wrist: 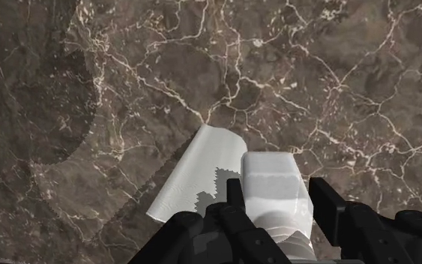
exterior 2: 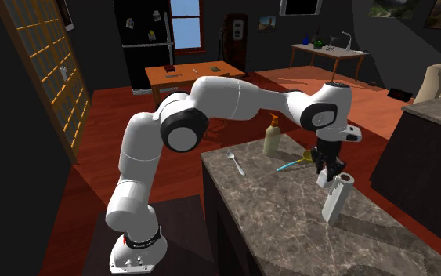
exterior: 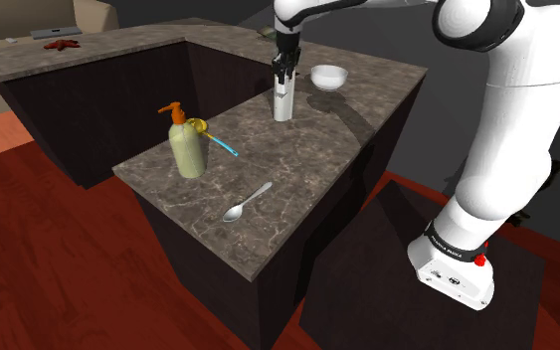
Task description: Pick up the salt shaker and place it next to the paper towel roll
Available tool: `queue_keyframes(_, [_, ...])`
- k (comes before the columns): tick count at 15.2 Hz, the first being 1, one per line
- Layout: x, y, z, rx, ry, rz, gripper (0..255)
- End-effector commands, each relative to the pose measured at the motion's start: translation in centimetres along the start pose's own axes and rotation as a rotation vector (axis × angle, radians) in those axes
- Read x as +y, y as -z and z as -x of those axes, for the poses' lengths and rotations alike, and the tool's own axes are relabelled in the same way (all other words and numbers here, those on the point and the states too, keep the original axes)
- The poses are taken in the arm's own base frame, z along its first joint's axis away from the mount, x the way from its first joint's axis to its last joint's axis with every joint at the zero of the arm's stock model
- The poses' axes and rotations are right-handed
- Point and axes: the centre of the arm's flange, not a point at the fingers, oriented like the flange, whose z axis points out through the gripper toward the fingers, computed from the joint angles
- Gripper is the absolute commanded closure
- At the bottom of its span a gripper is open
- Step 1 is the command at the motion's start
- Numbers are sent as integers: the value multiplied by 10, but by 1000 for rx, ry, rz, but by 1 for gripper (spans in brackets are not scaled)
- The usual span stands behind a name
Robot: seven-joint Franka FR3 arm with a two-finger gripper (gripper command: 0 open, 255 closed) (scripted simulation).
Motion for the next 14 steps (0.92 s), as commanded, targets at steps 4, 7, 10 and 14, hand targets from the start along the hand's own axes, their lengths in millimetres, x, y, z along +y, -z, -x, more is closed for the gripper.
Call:
queue_keyframes(4, [-3, -26, 2, 1, 0, 0, 255])
queue_keyframes(7, [-5, -42, 4, 1, 0, 0, 255])
queue_keyframes(10, [-7, -57, 5, 1, 0, 0, 255])
queue_keyframes(14, [-9, -78, 7, 1, 0, 0, 255])
